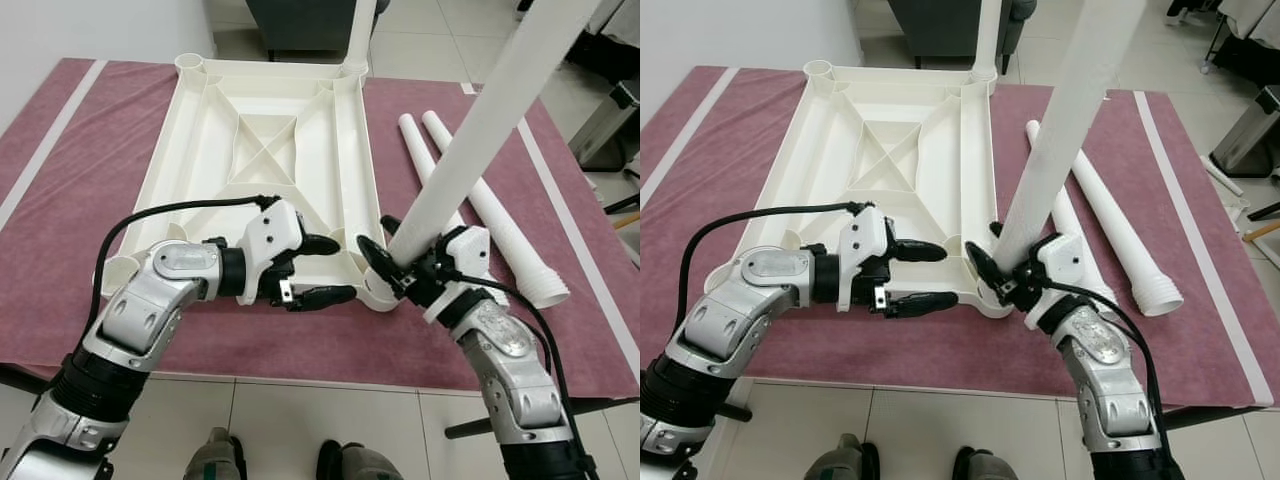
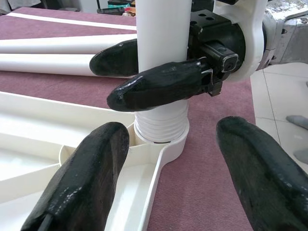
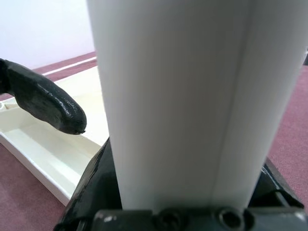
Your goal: Building children table
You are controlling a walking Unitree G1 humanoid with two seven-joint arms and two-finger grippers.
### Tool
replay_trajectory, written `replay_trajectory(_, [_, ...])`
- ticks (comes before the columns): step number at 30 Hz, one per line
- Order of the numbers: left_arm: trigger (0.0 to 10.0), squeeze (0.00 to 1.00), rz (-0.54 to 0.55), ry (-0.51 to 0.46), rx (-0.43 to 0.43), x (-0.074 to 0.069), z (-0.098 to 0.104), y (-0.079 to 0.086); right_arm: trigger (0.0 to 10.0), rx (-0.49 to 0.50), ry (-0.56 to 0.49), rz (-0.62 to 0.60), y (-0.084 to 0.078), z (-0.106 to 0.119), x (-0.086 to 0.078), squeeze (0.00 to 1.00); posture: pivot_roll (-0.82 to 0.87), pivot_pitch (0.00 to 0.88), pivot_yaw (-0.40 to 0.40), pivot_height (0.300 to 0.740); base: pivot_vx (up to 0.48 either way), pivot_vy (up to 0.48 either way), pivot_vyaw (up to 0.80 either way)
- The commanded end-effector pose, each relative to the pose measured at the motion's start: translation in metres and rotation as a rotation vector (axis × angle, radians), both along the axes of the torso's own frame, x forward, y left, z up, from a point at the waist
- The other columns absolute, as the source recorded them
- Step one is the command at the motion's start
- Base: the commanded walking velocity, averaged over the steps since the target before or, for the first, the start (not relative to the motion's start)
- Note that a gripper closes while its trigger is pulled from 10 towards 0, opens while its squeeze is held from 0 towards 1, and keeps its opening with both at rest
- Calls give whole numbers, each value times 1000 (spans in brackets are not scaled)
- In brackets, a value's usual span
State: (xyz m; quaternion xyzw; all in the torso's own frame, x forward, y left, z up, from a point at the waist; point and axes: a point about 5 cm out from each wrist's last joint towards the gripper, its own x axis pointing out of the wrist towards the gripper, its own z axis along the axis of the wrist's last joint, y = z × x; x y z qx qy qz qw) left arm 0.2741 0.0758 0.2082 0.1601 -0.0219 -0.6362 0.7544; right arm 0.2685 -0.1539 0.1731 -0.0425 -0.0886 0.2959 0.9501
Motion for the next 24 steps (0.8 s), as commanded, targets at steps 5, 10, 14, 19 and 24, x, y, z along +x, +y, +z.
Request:
replay_trajectory(5, [10000,0,47,-6,-9,0,1,2,10000,6,186,-39,-4,-35,-2,0,60,178,43,740,0,0,0])
replay_trajectory(10, [10000,0,49,-5,-10,0,1,2,10000,-15,178,-35,-3,-37,-3,0,61,179,40,740,0,0,0])
replay_trajectory(14, [10000,0,55,-4,-14,1,1,2,10000,-56,152,-23,-1,-39,-7,0,61,180,37,740,0,0,0])
replay_trajectory(19, [10000,0,59,-4,-16,1,1,3,10000,-79,154,-20,-1,-43,-10,0,61,180,35,740,0,0,0])
replay_trajectory(24, [10000,0,63,-3,-17,1,1,3,10000,-47,199,-130,-6,-49,-7,0,57,182,34,740,0,0,0])
